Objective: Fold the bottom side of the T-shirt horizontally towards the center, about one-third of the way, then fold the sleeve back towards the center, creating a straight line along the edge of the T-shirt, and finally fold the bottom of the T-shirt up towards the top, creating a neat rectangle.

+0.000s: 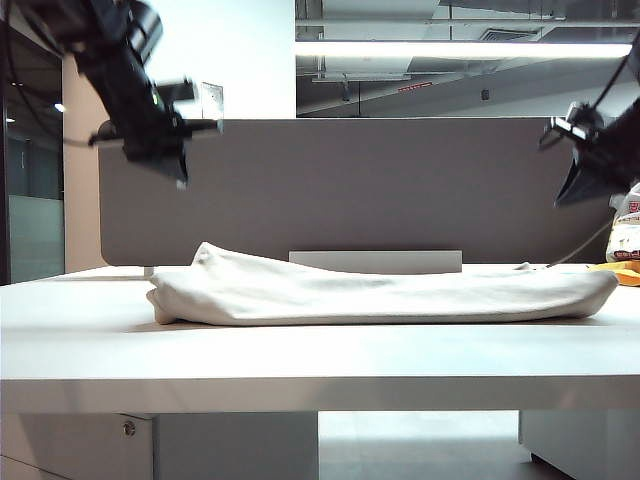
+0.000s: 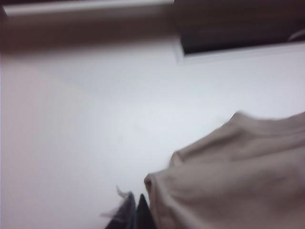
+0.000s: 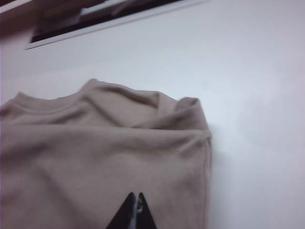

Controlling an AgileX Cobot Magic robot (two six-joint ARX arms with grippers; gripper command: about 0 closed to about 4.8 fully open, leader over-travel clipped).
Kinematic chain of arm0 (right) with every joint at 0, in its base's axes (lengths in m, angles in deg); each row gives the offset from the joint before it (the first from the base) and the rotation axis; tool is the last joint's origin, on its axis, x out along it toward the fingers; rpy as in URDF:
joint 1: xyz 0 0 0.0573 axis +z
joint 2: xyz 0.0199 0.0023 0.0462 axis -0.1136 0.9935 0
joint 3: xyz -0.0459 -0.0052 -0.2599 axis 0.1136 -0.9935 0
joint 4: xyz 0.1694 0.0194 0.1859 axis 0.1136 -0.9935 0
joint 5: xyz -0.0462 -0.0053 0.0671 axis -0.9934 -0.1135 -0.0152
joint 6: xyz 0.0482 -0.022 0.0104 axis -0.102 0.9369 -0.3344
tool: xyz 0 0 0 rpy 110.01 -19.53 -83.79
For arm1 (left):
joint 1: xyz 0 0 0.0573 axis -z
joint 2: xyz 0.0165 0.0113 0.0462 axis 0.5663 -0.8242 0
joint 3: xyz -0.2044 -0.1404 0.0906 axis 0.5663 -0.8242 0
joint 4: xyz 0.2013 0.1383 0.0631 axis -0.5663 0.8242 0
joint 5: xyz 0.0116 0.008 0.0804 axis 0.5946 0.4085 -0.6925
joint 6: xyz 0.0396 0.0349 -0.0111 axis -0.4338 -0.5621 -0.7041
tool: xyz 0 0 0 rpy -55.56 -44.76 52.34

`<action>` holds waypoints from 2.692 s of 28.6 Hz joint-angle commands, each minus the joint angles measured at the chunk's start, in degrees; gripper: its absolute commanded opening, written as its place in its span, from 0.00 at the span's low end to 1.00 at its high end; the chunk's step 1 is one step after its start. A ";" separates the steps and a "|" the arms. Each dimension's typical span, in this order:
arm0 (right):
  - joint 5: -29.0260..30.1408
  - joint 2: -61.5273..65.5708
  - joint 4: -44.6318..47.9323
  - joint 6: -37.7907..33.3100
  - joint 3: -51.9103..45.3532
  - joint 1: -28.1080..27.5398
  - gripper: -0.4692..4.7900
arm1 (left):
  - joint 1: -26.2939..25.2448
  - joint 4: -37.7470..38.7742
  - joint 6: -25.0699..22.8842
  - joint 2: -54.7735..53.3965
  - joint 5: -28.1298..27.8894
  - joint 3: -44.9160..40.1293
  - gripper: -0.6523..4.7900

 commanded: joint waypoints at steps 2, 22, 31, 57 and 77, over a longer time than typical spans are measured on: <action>0.50 -6.80 0.96 1.92 -5.77 0.26 0.08 | 0.04 -0.66 -0.46 5.95 0.37 -4.28 0.15; -3.10 -52.48 17.11 -1.38 -56.24 1.42 0.08 | 1.42 -13.29 2.36 51.23 -0.11 -55.12 0.11; -2.99 -70.90 16.85 -2.62 -69.83 1.62 0.08 | 1.42 -9.22 4.79 72.19 -0.15 -72.04 0.11; -2.93 -86.12 8.79 -3.69 -82.31 1.64 0.08 | 1.42 1.01 17.94 103.47 -1.20 -85.42 0.11; -2.93 -86.20 8.79 -3.69 -82.31 1.64 0.08 | -10.60 0.83 5.73 107.67 -4.13 -87.82 0.11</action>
